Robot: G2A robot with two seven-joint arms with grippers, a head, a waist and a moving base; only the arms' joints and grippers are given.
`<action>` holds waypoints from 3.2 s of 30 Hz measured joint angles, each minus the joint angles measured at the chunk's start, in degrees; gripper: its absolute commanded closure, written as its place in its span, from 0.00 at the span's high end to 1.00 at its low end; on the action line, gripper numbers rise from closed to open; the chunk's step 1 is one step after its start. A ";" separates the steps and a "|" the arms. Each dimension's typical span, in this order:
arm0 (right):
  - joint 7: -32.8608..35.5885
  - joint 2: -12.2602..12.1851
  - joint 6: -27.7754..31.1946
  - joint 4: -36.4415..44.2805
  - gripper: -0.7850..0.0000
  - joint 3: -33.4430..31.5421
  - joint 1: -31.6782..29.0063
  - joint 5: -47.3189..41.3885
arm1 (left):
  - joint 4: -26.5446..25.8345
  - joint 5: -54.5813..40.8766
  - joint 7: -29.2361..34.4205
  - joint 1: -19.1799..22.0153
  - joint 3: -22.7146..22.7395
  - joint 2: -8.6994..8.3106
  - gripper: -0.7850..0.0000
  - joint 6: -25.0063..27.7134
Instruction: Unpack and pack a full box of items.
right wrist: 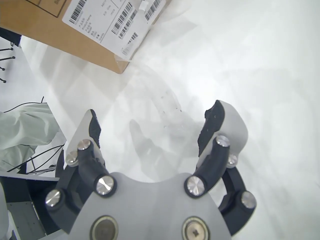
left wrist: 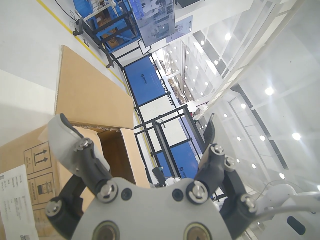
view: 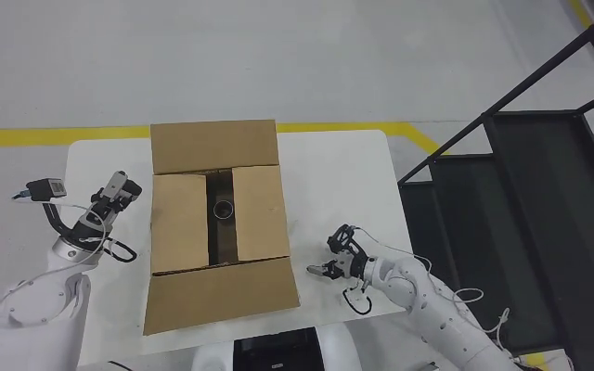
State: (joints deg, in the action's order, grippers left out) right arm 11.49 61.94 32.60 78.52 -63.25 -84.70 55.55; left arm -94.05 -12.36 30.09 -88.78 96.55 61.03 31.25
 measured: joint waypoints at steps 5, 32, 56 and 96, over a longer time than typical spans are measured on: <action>0.05 0.01 -1.73 0.24 0.00 0.48 0.24 3.32 | -0.03 0.17 0.02 -0.01 0.05 0.02 1.00 -0.27; 8.54 -3.29 -2.51 6.04 0.00 -13.97 -4.81 1.12 | 0.52 0.20 0.32 -0.27 0.09 0.18 1.00 -0.84; 18.88 -4.17 -2.80 -3.41 1.00 -20.18 3.08 -10.80 | 2.00 -0.36 2.20 0.03 0.08 0.16 1.00 -1.96; 25.53 -7.45 -3.41 -15.37 1.00 -29.77 3.47 -8.26 | 4.91 -0.79 4.11 2.03 -1.11 0.19 1.00 -2.34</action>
State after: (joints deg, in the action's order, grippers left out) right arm 37.02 54.49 29.20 63.15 -93.02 -81.23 47.29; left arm -89.14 -13.15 34.20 -86.75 95.44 61.22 28.91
